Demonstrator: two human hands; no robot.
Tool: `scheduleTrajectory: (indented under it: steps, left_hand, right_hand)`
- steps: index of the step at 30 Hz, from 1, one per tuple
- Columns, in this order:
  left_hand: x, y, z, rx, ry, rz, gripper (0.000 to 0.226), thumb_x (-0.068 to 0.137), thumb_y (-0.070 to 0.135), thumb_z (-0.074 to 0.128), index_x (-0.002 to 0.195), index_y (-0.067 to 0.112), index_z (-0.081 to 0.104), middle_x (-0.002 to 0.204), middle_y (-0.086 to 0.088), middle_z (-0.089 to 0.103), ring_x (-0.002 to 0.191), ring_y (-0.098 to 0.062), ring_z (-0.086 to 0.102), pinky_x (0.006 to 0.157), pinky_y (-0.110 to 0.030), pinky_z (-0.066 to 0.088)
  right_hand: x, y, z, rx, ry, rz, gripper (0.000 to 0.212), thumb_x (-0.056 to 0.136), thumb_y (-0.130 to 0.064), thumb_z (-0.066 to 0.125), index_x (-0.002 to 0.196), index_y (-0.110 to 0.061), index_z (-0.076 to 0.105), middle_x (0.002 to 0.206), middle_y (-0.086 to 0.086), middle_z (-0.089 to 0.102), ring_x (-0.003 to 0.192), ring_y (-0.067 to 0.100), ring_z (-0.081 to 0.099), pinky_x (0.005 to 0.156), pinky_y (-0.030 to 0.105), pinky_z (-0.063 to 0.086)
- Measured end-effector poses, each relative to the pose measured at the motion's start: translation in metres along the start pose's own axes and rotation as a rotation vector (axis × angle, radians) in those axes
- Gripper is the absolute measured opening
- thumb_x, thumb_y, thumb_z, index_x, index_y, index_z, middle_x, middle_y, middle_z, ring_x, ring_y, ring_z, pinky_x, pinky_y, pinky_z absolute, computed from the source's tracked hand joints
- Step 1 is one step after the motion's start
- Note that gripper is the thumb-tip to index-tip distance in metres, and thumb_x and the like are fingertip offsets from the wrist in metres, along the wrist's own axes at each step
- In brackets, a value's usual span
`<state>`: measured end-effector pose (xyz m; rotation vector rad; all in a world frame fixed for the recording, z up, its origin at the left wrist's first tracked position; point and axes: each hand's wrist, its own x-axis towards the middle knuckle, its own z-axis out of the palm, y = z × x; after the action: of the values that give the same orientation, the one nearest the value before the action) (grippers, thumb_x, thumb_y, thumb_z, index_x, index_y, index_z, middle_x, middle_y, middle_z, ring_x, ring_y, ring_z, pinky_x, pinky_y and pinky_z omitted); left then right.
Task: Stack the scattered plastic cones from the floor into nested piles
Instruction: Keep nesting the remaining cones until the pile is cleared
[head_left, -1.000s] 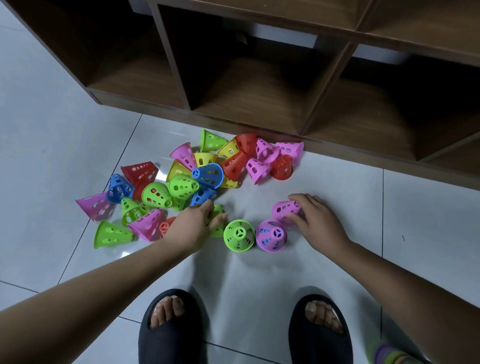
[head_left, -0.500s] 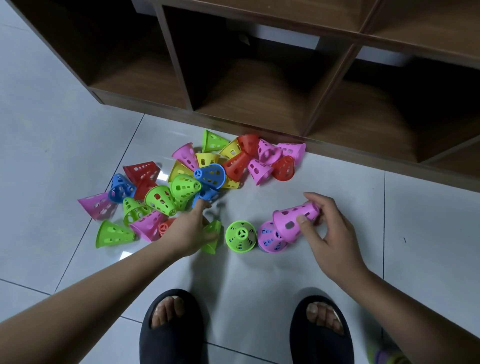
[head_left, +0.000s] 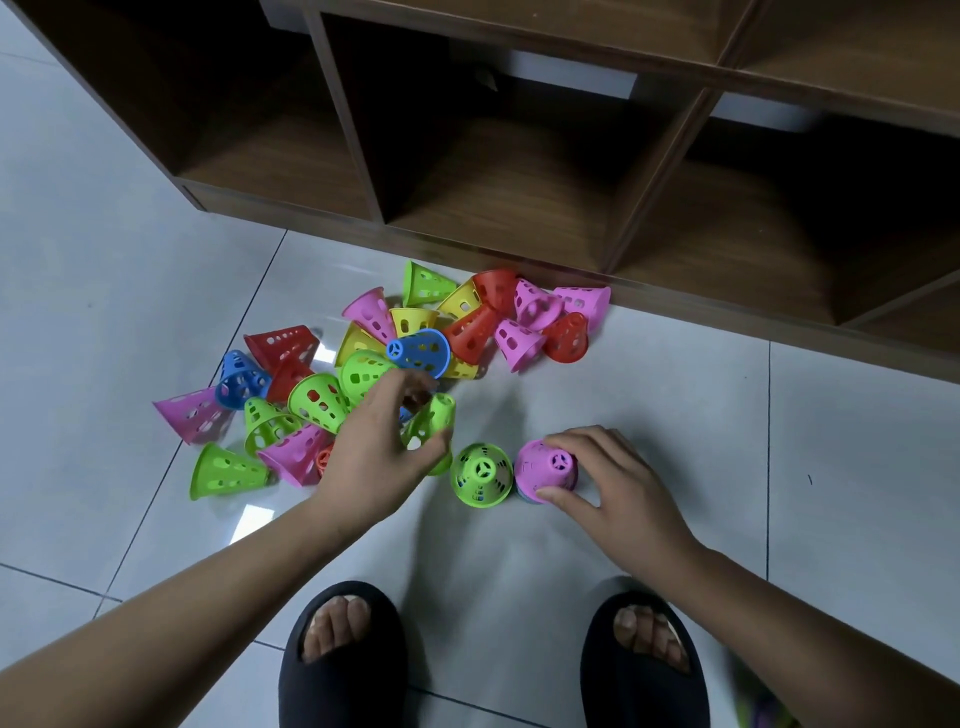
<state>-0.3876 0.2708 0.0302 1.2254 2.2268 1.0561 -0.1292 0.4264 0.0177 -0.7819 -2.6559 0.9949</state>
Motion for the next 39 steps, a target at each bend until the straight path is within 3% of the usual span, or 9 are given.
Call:
scheduleTrajectory:
  steps: [3,10,15,21,25,32,35,39]
  left_hand:
    - [-0.003,0.024,-0.006,-0.121,0.082,0.088,0.042,0.089,0.017,0.085,0.121,0.024,0.058,0.116,0.011,0.063,0.104,-0.014,0.064,0.087,-0.025,0.051]
    - [-0.017,0.04,0.003,-0.134,0.029,0.325,0.042,0.088,0.008,0.085,0.122,0.01,0.06,0.118,0.001,0.061,0.107,-0.012,0.059,0.088,-0.029,0.051]
    - [-0.025,0.044,0.007,-0.159,-0.015,0.418,0.045,0.089,0.006,0.082,0.125,0.013,0.056,0.118,-0.004,0.061,0.108,-0.021,0.059,0.092,-0.032,0.05]
    - [-0.026,0.029,0.016,-0.041,-0.132,0.376,0.036,0.094,0.009,0.078,0.125,0.013,0.061,0.12,0.002,0.058,0.111,-0.012,0.058,0.096,-0.024,0.048]
    - [-0.027,0.012,0.025,0.05,-0.233,0.399,0.031,0.1,0.017,0.073,0.127,0.014,0.06,0.122,0.002,0.057,0.111,-0.018,0.059,0.094,-0.03,0.051]
    - [-0.008,0.014,0.024,0.112,-0.249,0.442,0.033,0.098,0.023,0.075,0.126,0.013,0.061,0.121,0.0,0.057,0.109,-0.022,0.06,0.093,-0.035,0.052]
    - [-0.007,0.012,0.02,0.15,-0.295,0.483,0.038,0.096,0.029,0.078,0.125,0.014,0.061,0.122,0.001,0.056,0.109,-0.022,0.059,0.092,-0.035,0.053]
    - [0.007,0.011,0.006,0.109,-0.272,0.402,0.043,0.102,0.052,0.069,0.129,0.019,0.064,0.124,0.006,0.059,0.114,-0.014,0.06,0.097,-0.026,0.05]
  right_hand:
    - [0.006,0.004,0.001,-0.02,0.015,0.009,0.044,0.095,-0.041,0.077,0.135,-0.028,0.063,0.13,-0.017,0.059,0.121,0.013,0.057,0.097,0.036,0.051]
    - [0.014,0.01,0.003,-0.011,0.033,0.031,0.047,0.095,-0.045,0.075,0.136,-0.028,0.062,0.13,-0.013,0.058,0.121,0.015,0.058,0.098,0.036,0.052]
    - [0.012,0.011,0.003,0.0,0.009,0.058,0.049,0.093,-0.042,0.074,0.138,-0.03,0.059,0.131,-0.014,0.056,0.123,0.014,0.057,0.098,0.038,0.053]
    - [0.012,0.012,0.002,0.027,-0.007,0.066,0.049,0.094,-0.046,0.077,0.137,-0.032,0.059,0.131,-0.016,0.054,0.124,0.01,0.056,0.098,0.033,0.052]
    - [0.013,0.011,0.004,0.03,-0.014,0.071,0.05,0.093,-0.044,0.079,0.137,-0.033,0.059,0.132,-0.017,0.053,0.125,0.01,0.055,0.097,0.035,0.053]
    - [0.028,0.012,0.001,0.003,-0.004,0.057,0.052,0.093,-0.046,0.078,0.138,-0.031,0.058,0.132,-0.015,0.054,0.124,0.013,0.055,0.098,0.038,0.053]
    - [0.031,0.011,-0.011,0.013,-0.042,0.008,0.045,0.097,-0.054,0.068,0.135,-0.03,0.061,0.128,-0.016,0.055,0.122,0.01,0.057,0.1,0.033,0.051]
    - [0.054,0.022,-0.026,-0.016,0.022,-0.039,0.037,0.107,-0.047,0.052,0.128,-0.02,0.066,0.123,-0.008,0.059,0.115,0.015,0.061,0.098,0.038,0.052]
